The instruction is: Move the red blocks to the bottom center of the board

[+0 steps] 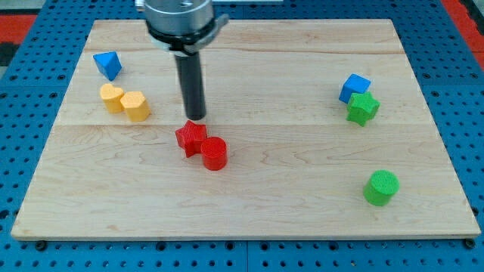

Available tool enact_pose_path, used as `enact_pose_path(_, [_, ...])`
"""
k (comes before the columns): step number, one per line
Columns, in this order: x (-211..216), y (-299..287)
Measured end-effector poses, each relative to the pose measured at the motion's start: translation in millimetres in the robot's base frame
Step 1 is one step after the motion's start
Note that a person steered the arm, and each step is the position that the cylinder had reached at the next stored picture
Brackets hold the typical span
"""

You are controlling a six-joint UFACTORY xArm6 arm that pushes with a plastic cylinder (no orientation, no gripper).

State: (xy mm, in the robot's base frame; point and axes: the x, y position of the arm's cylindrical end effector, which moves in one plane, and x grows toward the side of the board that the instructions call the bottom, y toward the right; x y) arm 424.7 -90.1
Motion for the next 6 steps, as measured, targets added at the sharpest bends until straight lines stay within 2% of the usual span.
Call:
enact_pose_path(1, [6, -23])
enact_pose_path(2, [33, -3])
enact_pose_path(4, [58, 28])
enact_pose_path(6, [89, 85])
